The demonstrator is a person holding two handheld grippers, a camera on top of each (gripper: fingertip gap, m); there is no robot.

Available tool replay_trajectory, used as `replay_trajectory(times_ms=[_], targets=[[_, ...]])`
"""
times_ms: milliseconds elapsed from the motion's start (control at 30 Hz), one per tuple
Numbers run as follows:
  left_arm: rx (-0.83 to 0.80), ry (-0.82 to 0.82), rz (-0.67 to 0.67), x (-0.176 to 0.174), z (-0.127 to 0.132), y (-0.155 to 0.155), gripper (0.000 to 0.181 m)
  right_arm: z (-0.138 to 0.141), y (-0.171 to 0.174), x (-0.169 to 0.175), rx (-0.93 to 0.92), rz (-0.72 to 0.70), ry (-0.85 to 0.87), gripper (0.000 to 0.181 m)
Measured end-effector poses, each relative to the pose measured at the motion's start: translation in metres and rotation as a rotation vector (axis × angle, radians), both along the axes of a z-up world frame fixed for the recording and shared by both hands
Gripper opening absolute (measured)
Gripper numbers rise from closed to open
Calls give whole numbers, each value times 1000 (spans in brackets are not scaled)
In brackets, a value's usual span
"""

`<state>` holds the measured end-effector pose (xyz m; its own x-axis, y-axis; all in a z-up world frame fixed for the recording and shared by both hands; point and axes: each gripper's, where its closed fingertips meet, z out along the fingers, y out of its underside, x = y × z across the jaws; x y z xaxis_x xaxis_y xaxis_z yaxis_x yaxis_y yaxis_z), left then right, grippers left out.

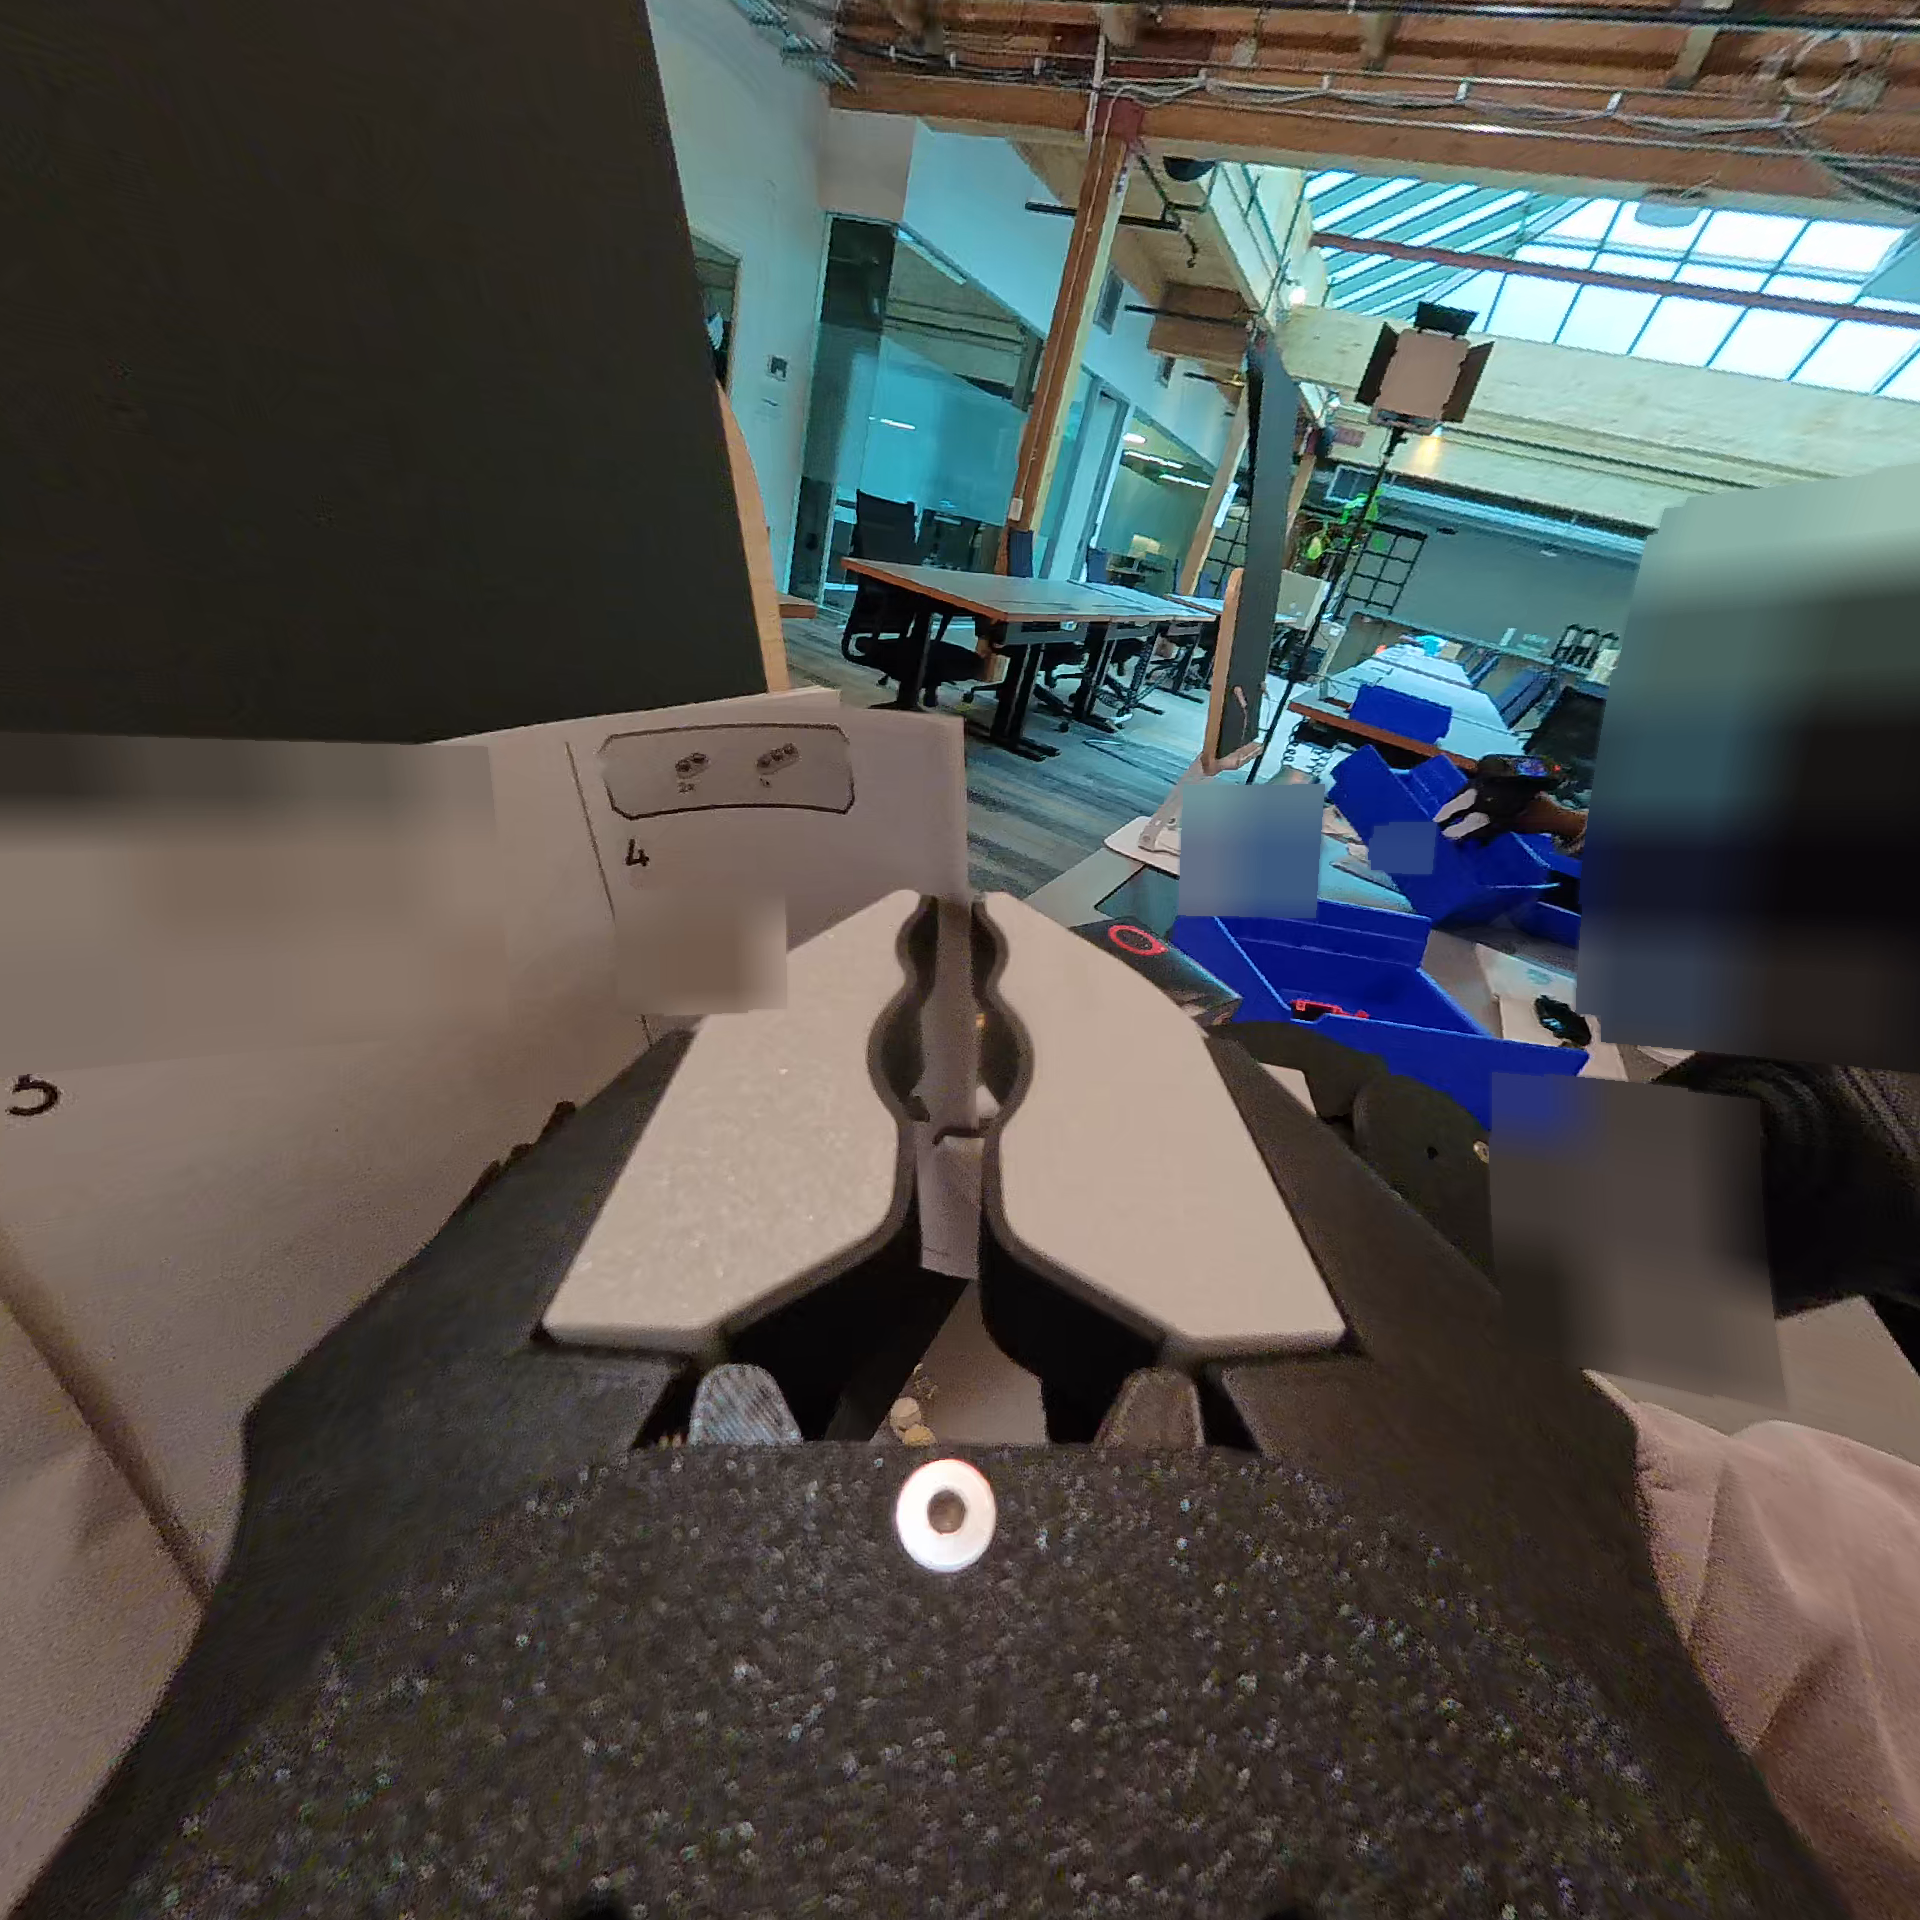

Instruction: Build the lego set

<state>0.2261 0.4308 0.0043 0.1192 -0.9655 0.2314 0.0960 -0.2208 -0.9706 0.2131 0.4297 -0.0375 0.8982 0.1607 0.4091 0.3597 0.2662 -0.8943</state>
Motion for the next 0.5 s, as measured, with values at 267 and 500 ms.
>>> replay_trajectory(times_ms=[267, 500], targets=[[-24, -8, -24, -3, -3, 0, 0, -2, 0, 1, -5, 14, 26, 0], [-45, -39, -65, -4, -3, -1, 1, -2, 0, 0, -14, 29, 37, 0]])
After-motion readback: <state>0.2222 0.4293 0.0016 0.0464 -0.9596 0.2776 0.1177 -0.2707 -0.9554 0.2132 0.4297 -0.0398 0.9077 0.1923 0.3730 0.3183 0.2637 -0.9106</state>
